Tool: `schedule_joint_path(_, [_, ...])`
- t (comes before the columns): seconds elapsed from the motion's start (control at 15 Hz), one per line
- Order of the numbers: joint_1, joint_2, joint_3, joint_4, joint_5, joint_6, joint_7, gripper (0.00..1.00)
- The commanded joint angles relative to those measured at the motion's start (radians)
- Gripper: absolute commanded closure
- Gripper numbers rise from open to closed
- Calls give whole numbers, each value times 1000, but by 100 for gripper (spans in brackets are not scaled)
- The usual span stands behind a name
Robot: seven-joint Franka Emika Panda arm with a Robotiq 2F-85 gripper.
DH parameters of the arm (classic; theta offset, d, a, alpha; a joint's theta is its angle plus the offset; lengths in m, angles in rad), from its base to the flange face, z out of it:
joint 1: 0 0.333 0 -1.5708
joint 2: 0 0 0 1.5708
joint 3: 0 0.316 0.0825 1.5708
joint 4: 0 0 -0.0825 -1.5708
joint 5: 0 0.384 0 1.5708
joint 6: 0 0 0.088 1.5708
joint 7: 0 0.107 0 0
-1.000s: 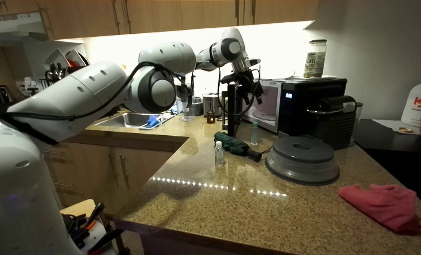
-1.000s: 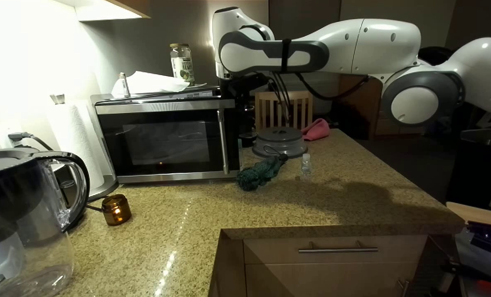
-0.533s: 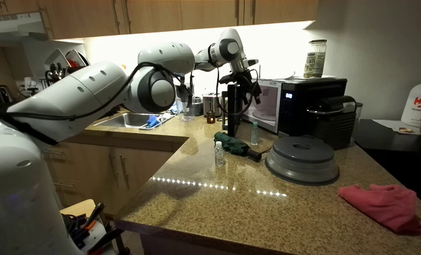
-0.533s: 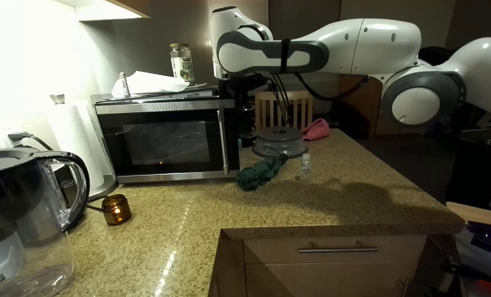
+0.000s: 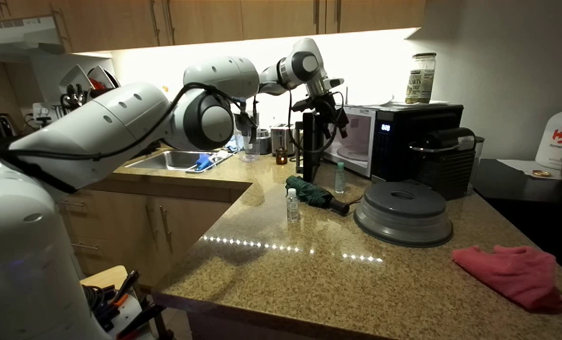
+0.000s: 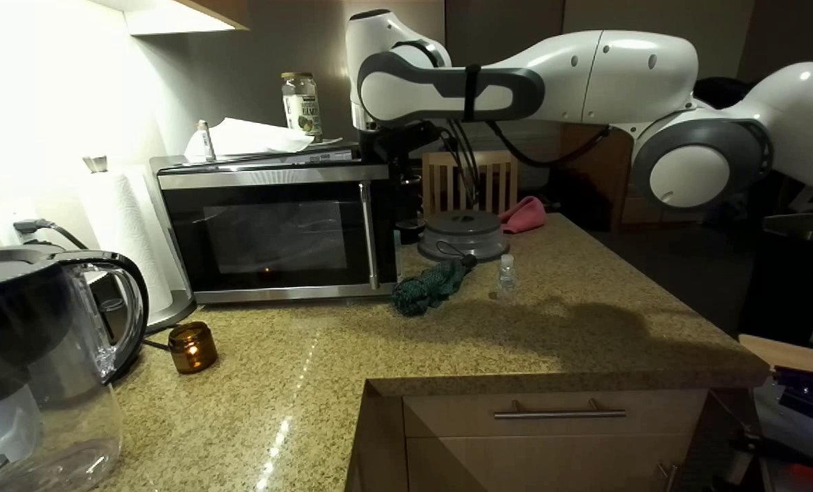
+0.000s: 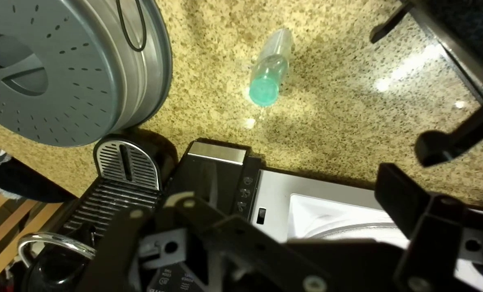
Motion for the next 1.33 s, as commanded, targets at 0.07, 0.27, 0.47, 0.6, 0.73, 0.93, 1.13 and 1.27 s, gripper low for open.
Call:
schedule_joint_path(0.07, [29,-7,-12,-10,-32,11,-51,0])
schedule_joint_path(0.27, [53,-6,-6,-10,-33,8,-75,0])
schedule_joint_path(0.47, [81,-5,-2,-12,-33,9,-87,0])
schedule_joint_path(0.6, [101,-4,2,-11,-31,10,-97,0])
schedule_joint_path(0.73, [121,-2,6,-9,-29,11,-103,0])
schedule_joint_path(0.93, [144,-1,12,-8,-25,7,-101,0])
schedule_joint_path(1.13, [150,-2,20,-7,-20,8,-101,0])
schedule_joint_path(1.27, [152,-2,23,-7,-18,7,-102,0])
